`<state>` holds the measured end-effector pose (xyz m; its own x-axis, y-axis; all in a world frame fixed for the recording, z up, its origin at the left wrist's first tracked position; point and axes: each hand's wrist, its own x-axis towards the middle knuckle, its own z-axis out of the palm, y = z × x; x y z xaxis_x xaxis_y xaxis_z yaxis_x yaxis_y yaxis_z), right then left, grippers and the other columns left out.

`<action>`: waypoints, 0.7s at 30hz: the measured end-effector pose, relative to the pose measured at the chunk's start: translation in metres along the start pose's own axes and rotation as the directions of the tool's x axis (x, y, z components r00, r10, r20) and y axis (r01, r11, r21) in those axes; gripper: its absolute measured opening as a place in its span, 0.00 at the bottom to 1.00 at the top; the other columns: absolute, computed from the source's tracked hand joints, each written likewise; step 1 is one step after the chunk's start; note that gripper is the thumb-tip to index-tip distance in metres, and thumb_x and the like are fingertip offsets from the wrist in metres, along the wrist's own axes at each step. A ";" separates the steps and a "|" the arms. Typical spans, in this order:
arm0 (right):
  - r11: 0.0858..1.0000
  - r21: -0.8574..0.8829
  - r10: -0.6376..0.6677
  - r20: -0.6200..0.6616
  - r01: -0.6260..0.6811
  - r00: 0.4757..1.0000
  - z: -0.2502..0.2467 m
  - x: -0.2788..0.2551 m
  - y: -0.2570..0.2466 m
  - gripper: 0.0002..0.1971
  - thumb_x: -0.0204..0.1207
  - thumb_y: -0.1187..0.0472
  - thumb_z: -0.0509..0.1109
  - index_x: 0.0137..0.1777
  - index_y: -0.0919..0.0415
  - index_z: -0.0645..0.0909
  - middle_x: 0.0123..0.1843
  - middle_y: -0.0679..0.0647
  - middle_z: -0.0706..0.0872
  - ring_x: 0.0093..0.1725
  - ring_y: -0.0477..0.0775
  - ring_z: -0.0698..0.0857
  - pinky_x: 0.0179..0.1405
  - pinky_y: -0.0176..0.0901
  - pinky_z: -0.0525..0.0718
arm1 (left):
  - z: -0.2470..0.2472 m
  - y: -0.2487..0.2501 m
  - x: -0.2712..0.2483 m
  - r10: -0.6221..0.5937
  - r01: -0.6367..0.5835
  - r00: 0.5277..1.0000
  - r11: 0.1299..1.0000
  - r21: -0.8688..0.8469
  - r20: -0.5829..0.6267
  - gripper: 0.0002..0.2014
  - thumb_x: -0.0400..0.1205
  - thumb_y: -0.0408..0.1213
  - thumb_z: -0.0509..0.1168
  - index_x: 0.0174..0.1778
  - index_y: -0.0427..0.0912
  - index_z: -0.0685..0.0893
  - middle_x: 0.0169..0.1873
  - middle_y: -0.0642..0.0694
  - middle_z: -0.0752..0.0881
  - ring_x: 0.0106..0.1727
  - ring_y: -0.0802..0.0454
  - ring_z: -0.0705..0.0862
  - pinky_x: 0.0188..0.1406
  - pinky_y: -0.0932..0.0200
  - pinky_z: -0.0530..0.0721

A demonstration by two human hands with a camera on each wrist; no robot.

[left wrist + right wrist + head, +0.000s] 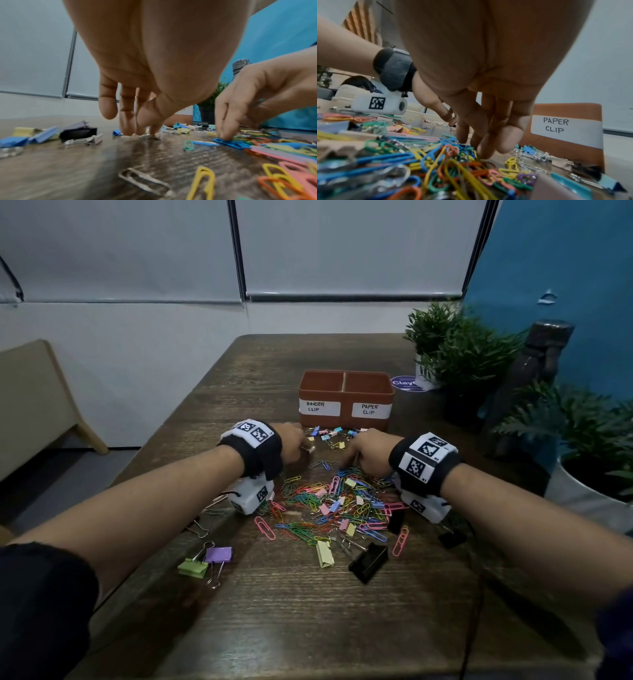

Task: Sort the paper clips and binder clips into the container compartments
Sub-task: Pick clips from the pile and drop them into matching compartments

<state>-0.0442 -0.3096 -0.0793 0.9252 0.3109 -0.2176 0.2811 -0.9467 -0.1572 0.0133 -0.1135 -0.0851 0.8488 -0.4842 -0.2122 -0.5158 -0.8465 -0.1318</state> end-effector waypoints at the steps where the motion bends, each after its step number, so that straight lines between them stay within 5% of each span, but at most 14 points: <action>1: 1.000 0.031 0.001 -0.038 0.000 0.999 -0.002 -0.002 0.001 0.27 0.77 0.75 0.61 0.65 0.47 0.87 0.65 0.49 0.87 0.64 0.52 0.84 0.62 0.45 0.84 | 0.000 -0.003 -0.002 -0.017 0.017 1.000 1.000 -0.016 -0.007 0.24 0.83 0.35 0.60 0.76 0.56 0.76 0.70 0.44 0.76 0.68 0.43 0.78 0.60 0.53 0.79; 5: 0.987 0.150 0.077 -0.164 -0.052 0.983 -0.010 -0.004 0.007 0.24 0.78 0.74 0.64 0.68 0.52 0.85 0.65 0.50 0.87 0.62 0.50 0.84 0.58 0.40 0.81 | 0.002 -0.002 -0.014 0.087 -0.095 0.992 0.992 -0.088 -0.091 0.26 0.83 0.32 0.59 0.76 0.57 0.76 0.67 0.45 0.78 0.66 0.44 0.78 0.64 0.49 0.79; 11: 0.999 0.029 0.030 0.027 -0.031 0.999 -0.008 -0.013 -0.007 0.28 0.78 0.77 0.60 0.68 0.49 0.85 0.67 0.48 0.86 0.65 0.52 0.84 0.61 0.43 0.84 | 0.007 0.014 -0.028 0.286 -0.284 0.958 0.958 -0.050 0.037 0.33 0.77 0.25 0.56 0.76 0.58 0.75 0.63 0.49 0.77 0.66 0.46 0.78 0.64 0.46 0.80; 13: 0.998 0.056 -0.010 0.040 0.008 0.999 -0.005 -0.016 -0.008 0.28 0.78 0.76 0.60 0.69 0.49 0.85 0.68 0.47 0.86 0.67 0.49 0.83 0.65 0.43 0.82 | 0.004 0.011 -0.037 0.320 -0.315 0.947 0.941 -0.122 0.021 0.30 0.78 0.24 0.56 0.72 0.58 0.80 0.63 0.50 0.79 0.64 0.50 0.79 0.65 0.52 0.79; 15: 0.996 0.080 -0.028 0.034 0.025 0.999 -0.006 -0.020 -0.004 0.25 0.78 0.72 0.64 0.72 0.49 0.82 0.68 0.46 0.85 0.64 0.45 0.83 0.61 0.39 0.81 | 0.005 0.009 -0.048 0.332 -0.330 0.943 0.928 -0.173 -0.018 0.23 0.83 0.32 0.59 0.71 0.58 0.81 0.61 0.53 0.80 0.60 0.55 0.80 0.63 0.56 0.79; 17: 0.995 0.090 -0.041 0.034 0.037 0.999 -0.009 -0.023 0.002 0.25 0.78 0.64 0.71 0.74 0.48 0.80 0.68 0.44 0.84 0.58 0.41 0.81 0.56 0.36 0.79 | 0.008 0.007 -0.055 0.308 -0.310 0.950 0.934 -0.177 -0.040 0.21 0.82 0.51 0.65 0.73 0.58 0.79 0.61 0.53 0.81 0.57 0.56 0.80 0.60 0.55 0.81; 19: 0.995 0.091 -0.039 0.086 0.031 0.996 -0.010 -0.024 0.005 0.29 0.74 0.55 0.79 0.75 0.46 0.78 0.70 0.43 0.83 0.59 0.42 0.81 0.56 0.37 0.78 | 0.010 0.004 -0.058 0.270 -0.265 0.963 0.947 -0.180 0.003 0.37 0.72 0.71 0.65 0.76 0.59 0.75 0.65 0.52 0.81 0.61 0.54 0.80 0.60 0.54 0.81; 21: 0.999 0.053 -0.016 0.141 0.009 0.990 -0.009 -0.023 0.005 0.35 0.68 0.48 0.82 0.76 0.45 0.76 0.71 0.43 0.81 0.64 0.46 0.81 0.58 0.40 0.78 | 0.010 0.005 -0.057 0.259 -0.245 0.965 0.949 -0.198 0.048 0.46 0.64 0.77 0.65 0.77 0.59 0.72 0.67 0.54 0.80 0.61 0.55 0.79 0.58 0.56 0.80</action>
<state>-0.0619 -0.3226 -0.0663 0.8754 0.3350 -0.3484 0.2755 -0.9381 -0.2098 -0.0392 -0.0880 -0.0831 0.6798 -0.6755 -0.2855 -0.6744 -0.7288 0.1186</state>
